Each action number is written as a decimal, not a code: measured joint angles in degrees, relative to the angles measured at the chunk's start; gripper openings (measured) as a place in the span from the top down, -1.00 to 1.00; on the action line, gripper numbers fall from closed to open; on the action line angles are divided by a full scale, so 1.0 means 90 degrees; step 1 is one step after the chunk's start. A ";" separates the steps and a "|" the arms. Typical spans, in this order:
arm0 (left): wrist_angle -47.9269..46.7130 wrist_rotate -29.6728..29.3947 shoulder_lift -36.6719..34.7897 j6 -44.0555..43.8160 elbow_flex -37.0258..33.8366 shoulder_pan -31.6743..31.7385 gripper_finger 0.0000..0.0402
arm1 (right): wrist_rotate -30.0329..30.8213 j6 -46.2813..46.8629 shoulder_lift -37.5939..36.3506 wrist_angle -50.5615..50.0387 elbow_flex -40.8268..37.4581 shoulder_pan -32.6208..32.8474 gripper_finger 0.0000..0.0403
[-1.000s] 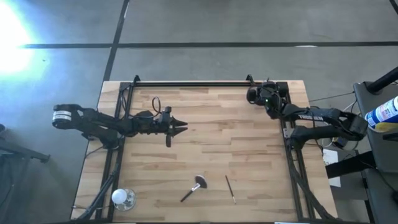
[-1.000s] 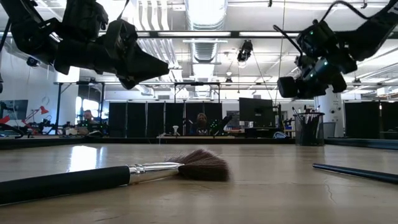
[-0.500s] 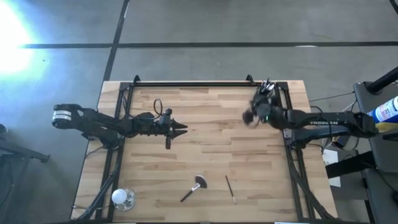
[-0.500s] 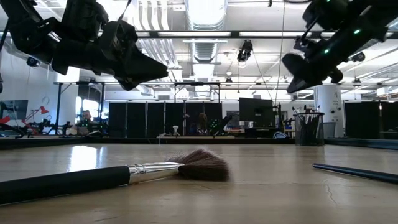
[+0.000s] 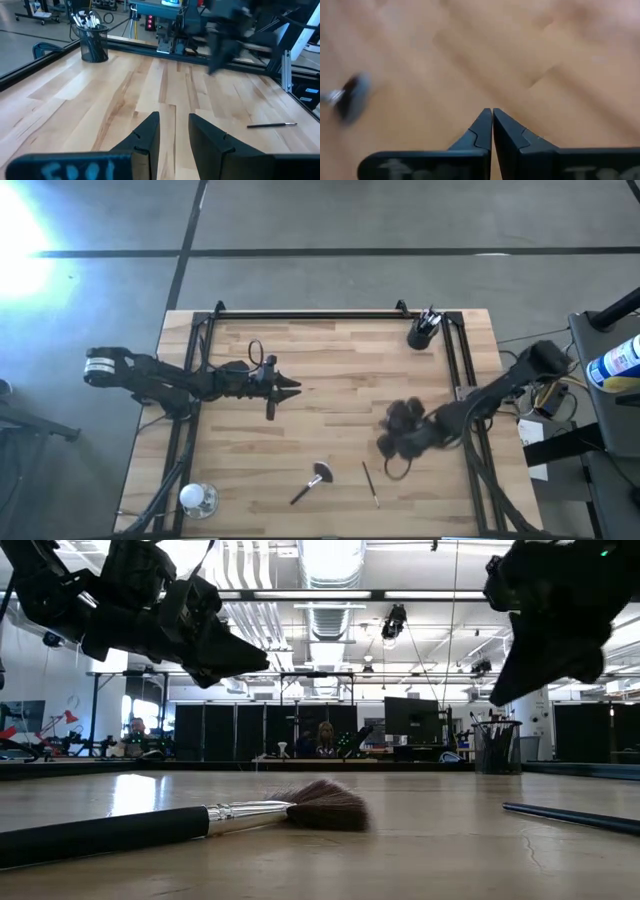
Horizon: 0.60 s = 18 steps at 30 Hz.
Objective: Put items in baskets/containers
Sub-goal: Put the highlighter brush into the pen holder
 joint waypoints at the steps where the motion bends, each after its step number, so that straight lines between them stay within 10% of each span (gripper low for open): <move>1: 0.0000 0.0000 0.0001 0.0000 -0.0003 0.0000 0.52 | -0.0193 0.0170 0.0247 -0.0035 0.0196 0.0131 0.95; 7: -0.0038 0.0000 0.0001 0.0005 -0.0121 0.0000 0.52 | -0.0858 0.0419 0.1527 -0.0263 0.1490 0.0571 0.94; 18: -0.0103 0.0008 0.0001 0.0061 -0.0316 -0.0005 0.52 | -0.1404 -0.3071 0.3332 -0.0213 0.3622 0.0002 0.53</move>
